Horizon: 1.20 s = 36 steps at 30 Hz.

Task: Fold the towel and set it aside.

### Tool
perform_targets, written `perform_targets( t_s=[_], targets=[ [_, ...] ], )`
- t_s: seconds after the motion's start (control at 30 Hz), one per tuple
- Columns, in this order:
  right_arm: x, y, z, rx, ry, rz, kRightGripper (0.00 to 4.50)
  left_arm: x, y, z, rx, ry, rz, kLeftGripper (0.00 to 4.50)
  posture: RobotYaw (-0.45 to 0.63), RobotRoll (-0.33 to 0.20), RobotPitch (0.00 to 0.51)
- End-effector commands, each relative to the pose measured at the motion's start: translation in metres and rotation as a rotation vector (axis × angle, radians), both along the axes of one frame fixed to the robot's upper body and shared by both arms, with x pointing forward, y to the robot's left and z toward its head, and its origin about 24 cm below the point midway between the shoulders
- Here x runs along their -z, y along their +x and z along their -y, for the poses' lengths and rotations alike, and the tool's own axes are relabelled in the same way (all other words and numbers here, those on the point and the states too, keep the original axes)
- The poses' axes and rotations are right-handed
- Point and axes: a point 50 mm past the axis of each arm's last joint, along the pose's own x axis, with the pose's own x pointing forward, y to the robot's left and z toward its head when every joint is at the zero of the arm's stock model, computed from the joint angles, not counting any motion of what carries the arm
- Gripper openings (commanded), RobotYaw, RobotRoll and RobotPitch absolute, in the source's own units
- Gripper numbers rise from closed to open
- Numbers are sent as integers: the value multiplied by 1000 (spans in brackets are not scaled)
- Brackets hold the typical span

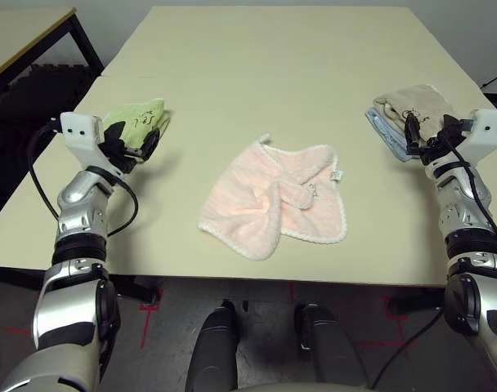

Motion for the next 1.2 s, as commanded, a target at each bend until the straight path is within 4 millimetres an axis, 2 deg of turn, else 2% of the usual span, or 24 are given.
perform_targets(
  t_s=[0.03, 0.3, 0.63, 1.03, 1.2],
  targets=[
    [1, 2, -2, -22, 7, -18, 4487, -7, -2, 6, 146, 20, -23, 4500, -13, 0, 147],
    [-5, 6, -7, -73, -18, -24, 4487, -13, -9, 15, 428, 167, -92, 4500, -3, 0, 164],
    [-18, 13, -17, -201, -61, -45, 4487, -8, -18, 23, 607, 303, -165, 4500, -1, 0, 170],
    [-25, 18, -21, -310, -113, -137, 4487, -5, -21, 27, 679, 329, -176, 4500, -12, 0, 177],
    [-24, 23, -29, -417, -141, -276, 4487, -8, -21, 34, 718, 339, -146, 4500, -11, 0, 178]
  ],
)
